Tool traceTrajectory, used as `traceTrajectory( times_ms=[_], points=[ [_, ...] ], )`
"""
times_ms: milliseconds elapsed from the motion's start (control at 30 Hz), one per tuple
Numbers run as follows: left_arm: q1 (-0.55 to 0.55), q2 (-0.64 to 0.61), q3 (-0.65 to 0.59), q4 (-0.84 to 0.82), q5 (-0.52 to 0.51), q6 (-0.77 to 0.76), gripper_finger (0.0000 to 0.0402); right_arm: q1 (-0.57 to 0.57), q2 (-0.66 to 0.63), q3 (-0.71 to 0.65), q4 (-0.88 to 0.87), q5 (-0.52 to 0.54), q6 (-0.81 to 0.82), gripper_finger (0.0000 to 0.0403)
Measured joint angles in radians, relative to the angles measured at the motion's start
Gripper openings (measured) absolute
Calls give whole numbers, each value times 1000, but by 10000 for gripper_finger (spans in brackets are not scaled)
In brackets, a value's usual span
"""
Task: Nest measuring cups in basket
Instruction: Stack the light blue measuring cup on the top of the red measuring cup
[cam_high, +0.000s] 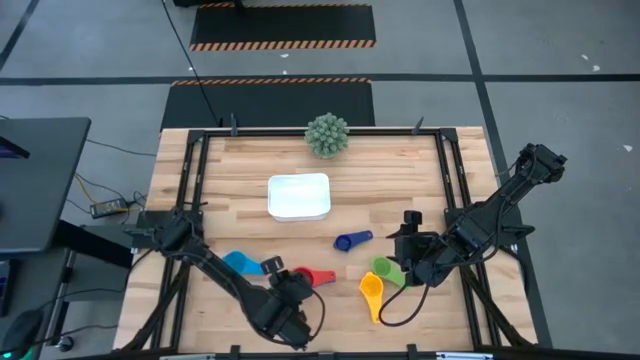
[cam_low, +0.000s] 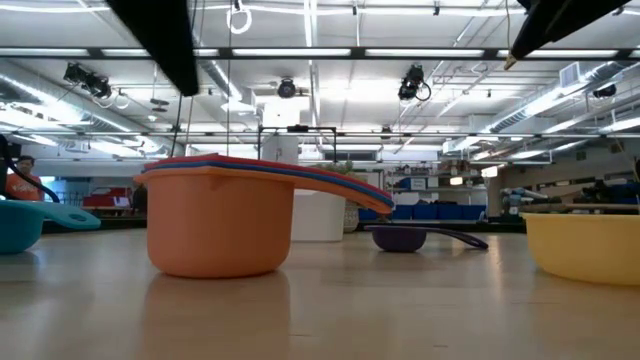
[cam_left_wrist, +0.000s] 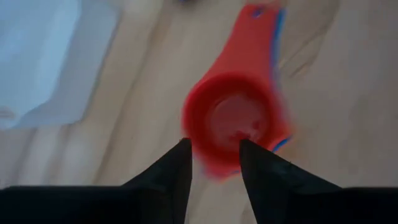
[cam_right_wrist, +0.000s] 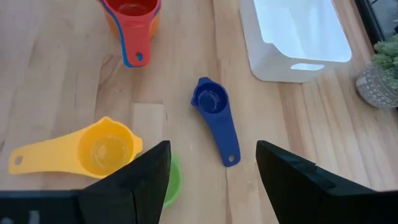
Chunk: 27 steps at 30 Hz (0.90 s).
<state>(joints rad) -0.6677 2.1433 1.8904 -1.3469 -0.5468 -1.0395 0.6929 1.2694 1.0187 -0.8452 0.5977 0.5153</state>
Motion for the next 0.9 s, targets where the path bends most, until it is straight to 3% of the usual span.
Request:
traceTrajectory(
  times_ms=[300, 433, 567, 900],
  points=[
    [-85, 0, 0, -212, 63, -59, 115, 0, 5, 0, 7, -23, 3, 244],
    [-111, -5, -27, -224, 60, -55, 104, 0, 6, -16, 44, -26, -18, 244],
    [-114, -60, -104, -225, 42, -57, 90, 0, 6, -52, 97, -76, -46, 244],
    [-123, -290, -347, -114, 47, -109, 58, 0, 7, -65, 114, -77, -62, 244]
  ],
)
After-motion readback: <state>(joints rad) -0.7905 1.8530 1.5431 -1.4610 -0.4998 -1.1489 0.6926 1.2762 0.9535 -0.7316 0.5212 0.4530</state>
